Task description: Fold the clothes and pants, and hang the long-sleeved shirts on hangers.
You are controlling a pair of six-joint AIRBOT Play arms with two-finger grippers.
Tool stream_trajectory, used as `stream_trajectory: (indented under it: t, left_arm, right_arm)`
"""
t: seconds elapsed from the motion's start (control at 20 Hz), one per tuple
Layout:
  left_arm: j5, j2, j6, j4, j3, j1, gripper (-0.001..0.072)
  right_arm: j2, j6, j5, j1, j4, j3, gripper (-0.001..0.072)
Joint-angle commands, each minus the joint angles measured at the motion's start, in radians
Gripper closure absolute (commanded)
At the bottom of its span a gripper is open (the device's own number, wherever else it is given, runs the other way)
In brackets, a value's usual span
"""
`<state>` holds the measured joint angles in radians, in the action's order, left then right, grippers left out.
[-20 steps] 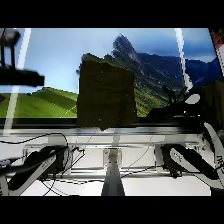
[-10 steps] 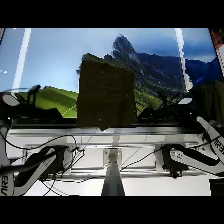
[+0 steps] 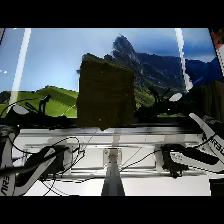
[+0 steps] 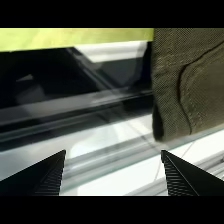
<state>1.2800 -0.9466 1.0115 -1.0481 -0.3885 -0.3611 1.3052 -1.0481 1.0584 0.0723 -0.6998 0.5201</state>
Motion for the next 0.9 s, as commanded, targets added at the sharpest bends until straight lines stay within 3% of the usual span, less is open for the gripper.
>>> stream_trajectory:
  t: [0.0,0.05,0.2,0.25,0.4,0.55,0.75,0.85]
  left_arm:
    - [-0.053,-0.001,-0.029,0.032,0.018,0.007,0.0077]
    - [-0.087,-0.004,-0.029,0.043,0.018,0.014,0.0077]
    - [-0.171,-0.047,-0.033,0.085,0.018,0.051,0.0077]
    - [-0.17,-0.073,-0.032,0.093,0.018,0.065,0.0078]
    - [-0.155,-0.167,-0.037,0.154,0.017,0.106,0.0077]
    - [-0.136,-0.247,-0.129,0.297,0.016,0.122,0.0078]
    - [-0.061,-0.314,-0.173,0.293,0.015,0.122,0.0106]
    - [-0.003,-0.318,-0.241,0.29,0.002,0.122,0.0125]
  right_arm:
    - [0.001,-0.018,0.023,0.051,-0.009,0.016,0.0403]
    - [0.001,-0.017,0.035,0.07,-0.021,0.016,0.0407]
    - [0.0,-0.016,0.026,0.123,-0.041,0.016,0.0636]
    - [0.0,-0.016,0.013,0.135,-0.04,0.016,0.0669]
    - [0.0,-0.016,-0.009,0.145,-0.039,0.016,0.0669]
    - [0.0,-0.016,-0.011,0.145,-0.039,0.016,0.0669]
    - [-0.002,-0.013,-0.012,0.145,-0.039,0.016,0.067]
    - [-0.003,-0.013,-0.011,0.145,-0.038,0.016,0.0676]
